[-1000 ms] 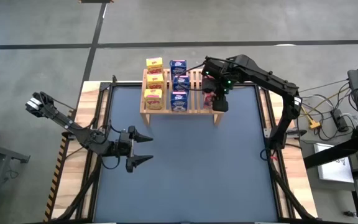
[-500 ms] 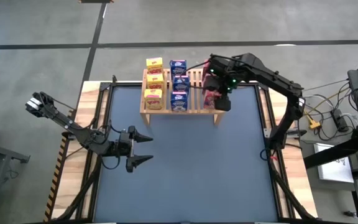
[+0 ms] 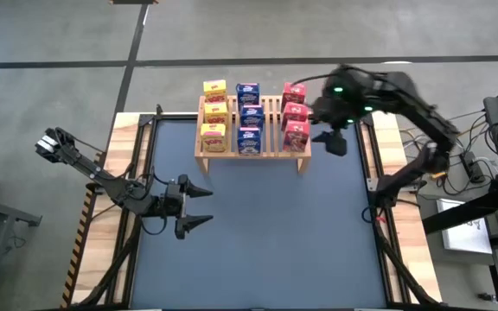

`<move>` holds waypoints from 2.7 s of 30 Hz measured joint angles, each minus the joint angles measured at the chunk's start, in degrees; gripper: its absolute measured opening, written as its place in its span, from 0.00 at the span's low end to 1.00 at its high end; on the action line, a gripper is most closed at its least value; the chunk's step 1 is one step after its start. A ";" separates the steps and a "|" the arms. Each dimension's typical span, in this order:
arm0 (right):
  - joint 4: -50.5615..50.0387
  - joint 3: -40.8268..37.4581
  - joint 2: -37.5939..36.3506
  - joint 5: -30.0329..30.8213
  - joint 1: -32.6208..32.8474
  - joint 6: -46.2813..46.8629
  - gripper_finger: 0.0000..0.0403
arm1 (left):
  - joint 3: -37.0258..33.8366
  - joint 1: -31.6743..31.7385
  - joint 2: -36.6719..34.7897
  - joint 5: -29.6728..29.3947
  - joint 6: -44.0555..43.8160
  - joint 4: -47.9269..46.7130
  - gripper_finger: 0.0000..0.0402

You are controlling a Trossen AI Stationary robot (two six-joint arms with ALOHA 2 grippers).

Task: Stack cereal on shelf
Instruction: Return to Home Position

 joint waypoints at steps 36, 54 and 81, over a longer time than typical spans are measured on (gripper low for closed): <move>68.56 -81.18 -70.85 5.33 22.30 -2.25 0.57 | -8.26 0.66 -44.61 -2.02 19.73 -17.86 0.89; 88.66 -100.26 -79.77 6.30 22.30 -0.49 0.57 | -21.67 4.04 -53.05 1.64 22.27 -10.59 0.89; 97.24 -115.52 -79.59 16.50 22.29 5.60 0.53 | -26.58 21.41 -53.04 19.45 18.05 -9.01 0.89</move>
